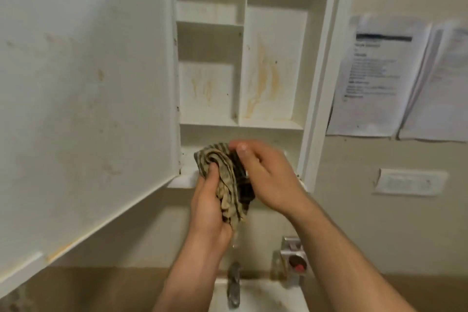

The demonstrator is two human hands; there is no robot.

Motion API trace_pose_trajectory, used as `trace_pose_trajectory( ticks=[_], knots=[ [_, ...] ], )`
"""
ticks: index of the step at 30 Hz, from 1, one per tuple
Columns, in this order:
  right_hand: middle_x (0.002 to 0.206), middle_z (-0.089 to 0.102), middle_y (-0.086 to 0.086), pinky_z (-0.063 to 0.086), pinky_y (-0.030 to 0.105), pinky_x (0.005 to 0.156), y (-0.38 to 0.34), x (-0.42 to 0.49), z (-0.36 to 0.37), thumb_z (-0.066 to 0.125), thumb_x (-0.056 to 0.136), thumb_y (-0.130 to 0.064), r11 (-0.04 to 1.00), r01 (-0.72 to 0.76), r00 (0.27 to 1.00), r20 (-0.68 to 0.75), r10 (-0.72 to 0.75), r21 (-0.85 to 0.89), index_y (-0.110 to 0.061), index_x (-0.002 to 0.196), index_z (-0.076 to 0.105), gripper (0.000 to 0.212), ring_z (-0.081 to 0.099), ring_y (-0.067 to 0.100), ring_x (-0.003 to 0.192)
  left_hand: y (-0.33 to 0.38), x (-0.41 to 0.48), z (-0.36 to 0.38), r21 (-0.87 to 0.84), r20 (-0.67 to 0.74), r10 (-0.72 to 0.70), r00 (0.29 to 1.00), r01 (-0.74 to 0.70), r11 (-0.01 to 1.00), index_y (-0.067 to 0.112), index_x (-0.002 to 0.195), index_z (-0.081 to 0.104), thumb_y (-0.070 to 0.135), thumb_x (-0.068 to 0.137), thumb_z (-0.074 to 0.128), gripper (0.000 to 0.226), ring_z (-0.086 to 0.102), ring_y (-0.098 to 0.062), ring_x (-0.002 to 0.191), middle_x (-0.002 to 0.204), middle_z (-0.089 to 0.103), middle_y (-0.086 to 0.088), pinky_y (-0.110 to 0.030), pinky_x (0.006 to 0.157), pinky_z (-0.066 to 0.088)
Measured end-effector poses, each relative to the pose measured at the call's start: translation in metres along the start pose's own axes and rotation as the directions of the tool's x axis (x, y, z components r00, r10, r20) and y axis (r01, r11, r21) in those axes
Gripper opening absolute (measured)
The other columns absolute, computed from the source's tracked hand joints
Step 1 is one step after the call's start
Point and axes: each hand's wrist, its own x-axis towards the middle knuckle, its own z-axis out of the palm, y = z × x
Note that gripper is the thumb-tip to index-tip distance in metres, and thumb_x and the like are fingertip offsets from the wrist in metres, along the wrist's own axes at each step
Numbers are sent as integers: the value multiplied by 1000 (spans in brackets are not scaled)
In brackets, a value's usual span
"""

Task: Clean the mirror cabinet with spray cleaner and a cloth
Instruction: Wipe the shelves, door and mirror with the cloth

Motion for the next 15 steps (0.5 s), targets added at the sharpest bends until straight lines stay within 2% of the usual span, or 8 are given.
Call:
trace_pose_trajectory(
  ticks=[1, 3, 6, 8, 9, 11, 13, 15],
  knots=[
    [119, 74, -2, 50, 28, 98, -2, 18, -14, 42, 108, -35, 991, 104, 992, -56, -109, -83, -17, 116, 73, 37, 64, 8, 111, 11, 5, 14, 63, -7, 118, 993, -117, 991, 16, 143, 56, 35, 100, 52, 47, 68, -32, 121, 132, 69, -14, -46, 93, 59],
    [146, 59, 6, 38, 34, 118, -2, 52, -41, 41, 109, -29, 922, 205, 960, -115, -254, -329, -12, 136, 64, 39, 49, 17, 138, 30, 11, 47, 181, -7, 341, 940, -335, 925, 20, 142, 56, 25, 107, 49, 36, 69, -26, 119, 129, 71, -7, -45, 96, 59],
    [168, 29, 14, 17, 45, 129, 10, 98, -85, 40, 107, -32, 724, 193, 888, -197, -416, -662, -10, 154, 44, 52, 21, 29, 157, 48, 23, 97, 390, 44, 586, 809, -554, 735, 28, 144, 53, 25, 108, 50, 36, 66, -12, 120, 130, 68, 7, -38, 103, 53],
    [172, 10, 16, 7, 48, 130, 17, 126, -114, 38, 106, -38, 619, 119, 872, -216, -439, -776, -8, 161, 28, 64, 5, 31, 160, 56, 39, 128, 517, 120, 694, 710, -641, 567, 34, 138, 54, 31, 106, 51, 33, 64, -4, 117, 123, 67, 17, -31, 100, 51],
    [173, 1, 16, 4, 49, 130, 22, 137, -127, 35, 106, -42, 579, 79, 882, -213, -419, -812, -7, 163, 19, 69, -2, 30, 160, 56, 47, 140, 566, 173, 733, 657, -676, 472, 34, 139, 52, 31, 105, 50, 34, 63, -5, 119, 123, 66, 19, -30, 100, 51],
    [172, -11, 16, 1, 51, 129, 31, 157, -147, 30, 106, -48, 503, 47, 901, -180, -394, -863, -6, 164, 7, 75, -13, 29, 159, 60, 64, 167, 639, 303, 768, 564, -718, 276, 30, 153, 42, 28, 106, 50, 47, 54, -10, 133, 141, 59, 11, -34, 111, 46],
    [172, -13, 16, 1, 53, 129, 36, 168, -154, 26, 106, -50, 449, 72, 904, -131, -406, -891, -6, 164, 6, 76, -16, 29, 159, 66, 82, 182, 679, 424, 759, 495, -728, 95, 28, 160, 29, 20, 107, 50, 58, 38, -15, 149, 162, 40, 2, -43, 122, 36],
    [172, -11, 16, 3, 54, 128, 37, 176, -158, 22, 105, -52, 433, 90, 888, -125, -443, -897, -7, 164, 10, 75, -14, 28, 159, 76, 100, 198, 684, 513, 743, 428, -727, -53, 27, 161, 29, 15, 105, 51, 61, 27, -16, 155, 168, 29, 0, -47, 124, 31]
  ],
)
